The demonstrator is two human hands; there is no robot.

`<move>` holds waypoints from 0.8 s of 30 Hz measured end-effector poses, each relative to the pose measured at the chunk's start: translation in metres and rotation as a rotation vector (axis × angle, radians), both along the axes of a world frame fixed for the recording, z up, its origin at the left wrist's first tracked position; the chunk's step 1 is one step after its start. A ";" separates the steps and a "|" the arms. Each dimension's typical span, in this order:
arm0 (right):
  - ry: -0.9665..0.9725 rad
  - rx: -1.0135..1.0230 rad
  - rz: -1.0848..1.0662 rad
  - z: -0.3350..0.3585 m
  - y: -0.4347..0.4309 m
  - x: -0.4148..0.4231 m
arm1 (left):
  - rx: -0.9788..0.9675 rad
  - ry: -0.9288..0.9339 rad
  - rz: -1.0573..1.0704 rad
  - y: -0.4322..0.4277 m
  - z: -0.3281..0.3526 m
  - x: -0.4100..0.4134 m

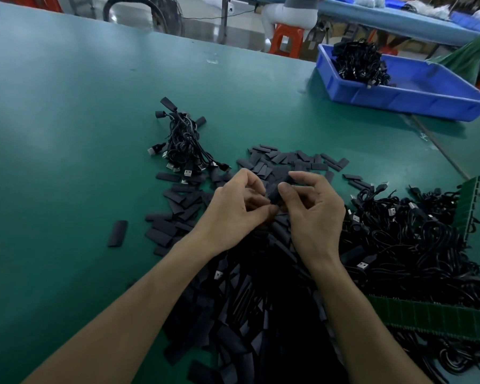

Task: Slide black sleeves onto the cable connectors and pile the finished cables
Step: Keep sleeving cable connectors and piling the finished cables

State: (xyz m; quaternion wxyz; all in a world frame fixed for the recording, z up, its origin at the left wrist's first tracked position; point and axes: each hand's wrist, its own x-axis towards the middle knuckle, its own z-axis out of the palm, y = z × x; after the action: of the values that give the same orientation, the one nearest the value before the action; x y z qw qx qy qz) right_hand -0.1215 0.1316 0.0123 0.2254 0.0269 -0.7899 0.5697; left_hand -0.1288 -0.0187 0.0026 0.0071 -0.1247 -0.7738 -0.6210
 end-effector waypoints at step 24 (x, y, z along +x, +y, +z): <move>-0.471 0.625 0.273 0.018 0.029 0.010 | -0.256 -0.230 0.707 -0.072 0.032 -0.145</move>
State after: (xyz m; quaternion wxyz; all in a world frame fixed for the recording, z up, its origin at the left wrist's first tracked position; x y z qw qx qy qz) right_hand -0.1118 0.1608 0.0305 -0.0584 0.0674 -0.9441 0.3175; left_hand -0.2736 -0.0910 0.0350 0.1183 0.2199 -0.8360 -0.4886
